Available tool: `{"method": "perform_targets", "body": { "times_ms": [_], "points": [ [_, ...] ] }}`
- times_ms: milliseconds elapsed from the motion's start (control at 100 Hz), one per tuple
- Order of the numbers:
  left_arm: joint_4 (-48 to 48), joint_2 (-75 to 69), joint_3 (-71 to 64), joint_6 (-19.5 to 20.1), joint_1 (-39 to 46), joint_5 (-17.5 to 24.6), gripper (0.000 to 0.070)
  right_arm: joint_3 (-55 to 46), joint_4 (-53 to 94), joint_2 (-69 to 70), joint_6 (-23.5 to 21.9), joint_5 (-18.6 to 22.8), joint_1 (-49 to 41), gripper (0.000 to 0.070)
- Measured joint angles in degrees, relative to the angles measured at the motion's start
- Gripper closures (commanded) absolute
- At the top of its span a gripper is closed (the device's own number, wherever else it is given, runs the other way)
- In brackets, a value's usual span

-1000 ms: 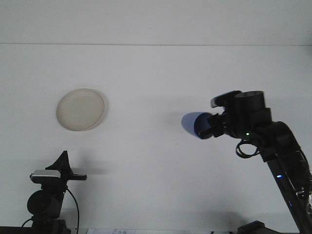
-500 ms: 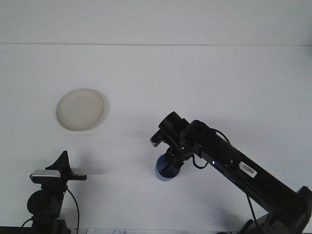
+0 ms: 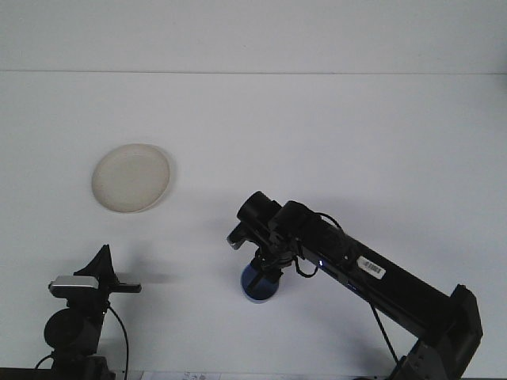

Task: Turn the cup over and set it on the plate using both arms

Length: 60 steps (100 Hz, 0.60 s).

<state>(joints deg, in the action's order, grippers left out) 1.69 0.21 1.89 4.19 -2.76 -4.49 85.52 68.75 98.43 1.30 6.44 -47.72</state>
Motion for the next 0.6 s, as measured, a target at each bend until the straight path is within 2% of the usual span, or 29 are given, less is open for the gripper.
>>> {"method": "perform_targets", "body": {
  "times_ms": [50,100,380,600],
  "points": [
    [0.00,0.00,0.00,0.00,0.00,0.00,0.0685,0.00,-0.09,0.00,0.00,0.00,0.00,0.0275],
    [0.00,0.00,0.00,0.00,0.00,0.00,0.0685,0.00,-0.09,0.00,0.00,0.00,0.00,0.0235],
    [0.00,0.00,0.00,0.00,0.00,0.00,0.0685,0.00,-0.33,-1.27,1.36,-0.04,0.81,0.0233],
    [0.00,0.00,0.00,0.02,0.00,0.00,0.0685,0.00,-5.33,-16.57,1.51,-0.63,3.52,0.0234]
  ]
}}
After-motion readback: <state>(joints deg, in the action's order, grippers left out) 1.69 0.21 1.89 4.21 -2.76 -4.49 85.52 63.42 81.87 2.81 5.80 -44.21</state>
